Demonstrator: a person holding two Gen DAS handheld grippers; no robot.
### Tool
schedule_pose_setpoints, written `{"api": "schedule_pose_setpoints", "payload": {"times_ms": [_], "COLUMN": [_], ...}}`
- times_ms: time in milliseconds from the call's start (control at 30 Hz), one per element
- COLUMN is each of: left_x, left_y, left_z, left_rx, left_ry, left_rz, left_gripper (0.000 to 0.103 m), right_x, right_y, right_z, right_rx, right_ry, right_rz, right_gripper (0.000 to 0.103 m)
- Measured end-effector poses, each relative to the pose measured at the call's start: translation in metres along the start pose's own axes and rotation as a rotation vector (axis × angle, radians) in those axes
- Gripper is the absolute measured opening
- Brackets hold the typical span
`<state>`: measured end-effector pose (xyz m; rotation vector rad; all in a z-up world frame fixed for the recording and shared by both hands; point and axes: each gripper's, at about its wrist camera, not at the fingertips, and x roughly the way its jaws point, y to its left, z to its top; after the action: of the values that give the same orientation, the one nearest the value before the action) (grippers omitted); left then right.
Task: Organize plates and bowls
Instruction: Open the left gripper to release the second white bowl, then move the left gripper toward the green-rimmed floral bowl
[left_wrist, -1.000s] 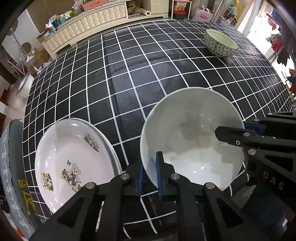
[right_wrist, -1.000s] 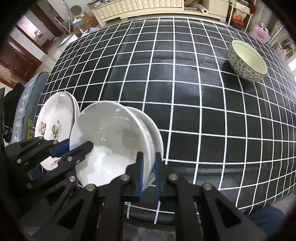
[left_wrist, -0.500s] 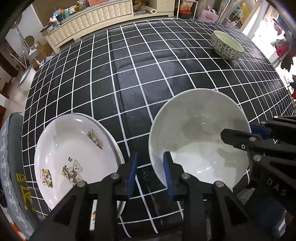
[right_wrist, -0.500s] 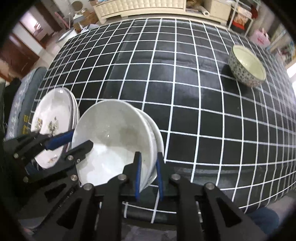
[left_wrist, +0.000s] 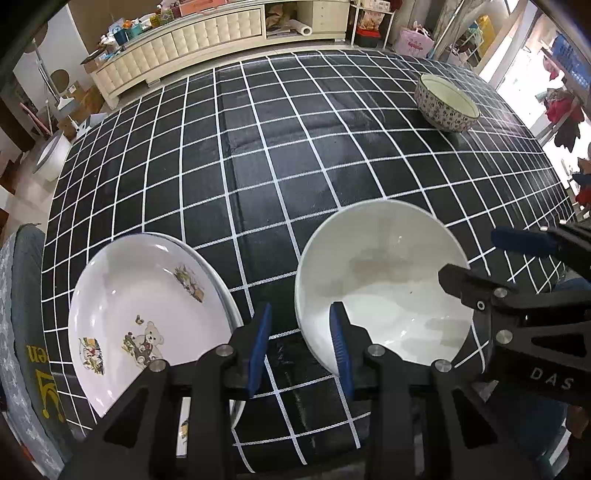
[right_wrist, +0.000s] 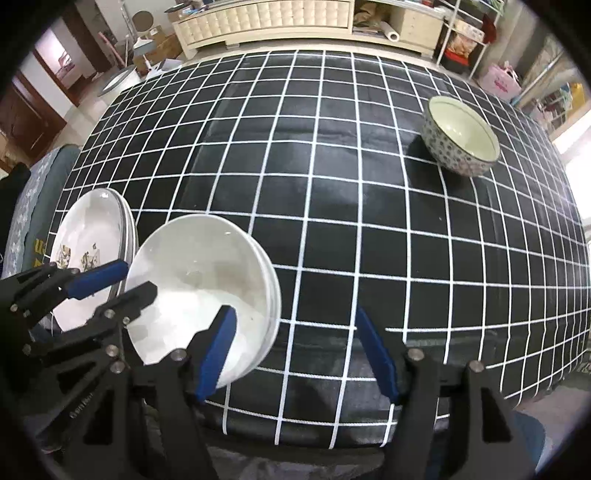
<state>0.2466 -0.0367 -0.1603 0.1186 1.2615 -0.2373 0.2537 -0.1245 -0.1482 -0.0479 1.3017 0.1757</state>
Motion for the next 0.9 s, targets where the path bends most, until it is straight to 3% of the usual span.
{"api": "schedule_pose_setpoints", "payload": {"times_ms": [67, 133, 300, 400, 900], "left_x": [-0.006, -0.014, -0.034, -0.044, -0.058], "left_y": [0.001, 0.000, -0.012, -0.021, -0.089], "left_z": [0.001, 0.004, 0.015, 0.026, 0.102], "left_rx": [-0.002, -0.001, 0.013, 0.011, 0.073], "left_ry": [-0.013, -0.037, -0.077, -0.095, -0.154], "left_rz": [0.004, 0.004, 0.000, -0.024, -0.073], "left_gripper": [0.031, 0.040, 0.041, 0.052, 0.060], "right_x": [-0.005, -0.013, -0.033, -0.046, -0.083], "right_y": [-0.001, -0.007, -0.023, -0.038, -0.131], "right_z": [0.000, 0.000, 0.007, 0.011, 0.035], "right_rx": [0.005, 0.012, 0.040, 0.061, 0.179], "right_ry": [-0.010, -0.026, -0.070, -0.097, -0.212], "right_rz": [0.005, 0.011, 0.025, 0.026, 0.007], "right_gripper": [0.073, 0.073, 0.075, 0.076, 0.079]}}
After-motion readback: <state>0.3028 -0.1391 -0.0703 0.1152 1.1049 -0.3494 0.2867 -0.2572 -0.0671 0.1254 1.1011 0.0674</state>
